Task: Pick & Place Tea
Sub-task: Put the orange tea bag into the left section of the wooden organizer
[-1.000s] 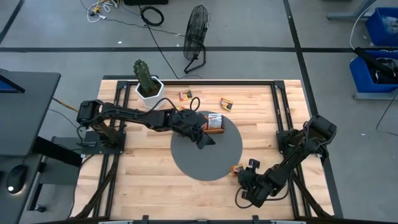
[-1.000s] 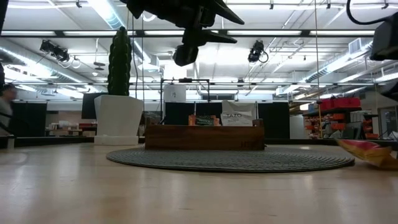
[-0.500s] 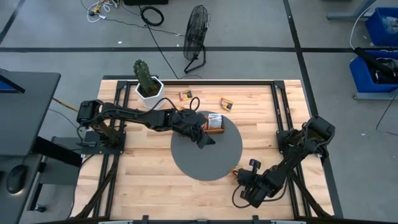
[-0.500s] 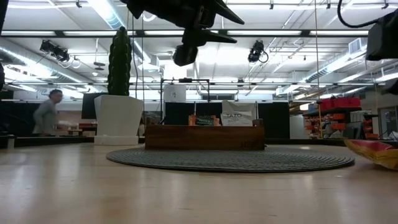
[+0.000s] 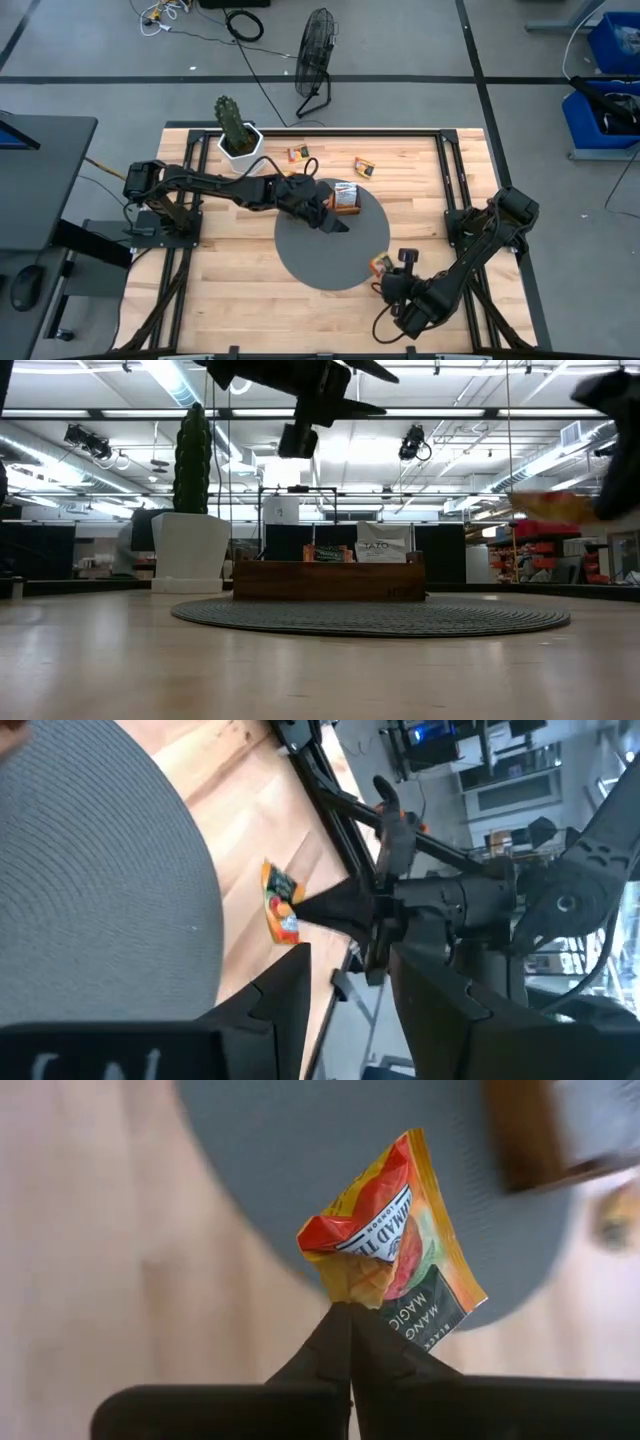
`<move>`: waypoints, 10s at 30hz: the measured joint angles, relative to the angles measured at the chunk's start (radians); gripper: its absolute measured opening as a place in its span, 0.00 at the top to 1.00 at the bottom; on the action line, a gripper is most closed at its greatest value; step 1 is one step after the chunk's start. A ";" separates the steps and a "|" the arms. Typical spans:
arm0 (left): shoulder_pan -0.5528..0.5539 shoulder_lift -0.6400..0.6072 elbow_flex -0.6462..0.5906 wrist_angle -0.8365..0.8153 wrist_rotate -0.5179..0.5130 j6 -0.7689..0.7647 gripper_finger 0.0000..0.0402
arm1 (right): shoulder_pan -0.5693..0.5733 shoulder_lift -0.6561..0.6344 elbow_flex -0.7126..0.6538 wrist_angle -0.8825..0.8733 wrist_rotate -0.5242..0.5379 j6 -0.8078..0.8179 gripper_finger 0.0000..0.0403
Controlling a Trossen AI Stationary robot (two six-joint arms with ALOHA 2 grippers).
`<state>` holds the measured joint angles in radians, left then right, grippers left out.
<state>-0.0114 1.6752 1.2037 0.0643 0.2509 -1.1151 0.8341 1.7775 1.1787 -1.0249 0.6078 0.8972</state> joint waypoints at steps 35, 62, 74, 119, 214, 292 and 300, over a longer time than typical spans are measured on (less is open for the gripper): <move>-0.027 0.006 0.000 0.088 0.016 -0.080 0.65 | -0.131 -0.050 0.242 -0.290 0.373 -0.668 1.00; -0.037 0.007 0.000 0.079 0.053 -0.026 0.88 | -0.184 -0.059 0.351 -0.143 0.418 -0.895 1.00; -0.038 0.007 0.000 0.077 0.042 0.118 0.98 | -0.135 -0.209 0.351 -0.211 0.320 -0.406 0.91; 0.119 -0.024 0.014 0.571 0.169 0.371 0.98 | -0.489 -0.494 0.350 0.159 -0.029 -0.274 0.38; 0.218 -0.024 0.014 0.232 0.425 0.585 0.85 | -0.688 -0.371 0.350 0.032 -0.467 -0.356 1.00; 0.353 -0.104 -0.317 -0.309 -0.073 1.305 1.00 | -1.083 -0.441 -0.030 0.412 -0.390 -0.723 0.54; 0.365 -0.103 -0.317 -0.310 -0.099 1.271 0.99 | -1.087 -0.441 -0.030 0.412 -0.389 -0.723 0.54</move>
<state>0.3538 1.5726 0.8871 -0.2457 0.1517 0.1557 -0.2534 1.3369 1.1488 -0.6128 0.2192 0.1745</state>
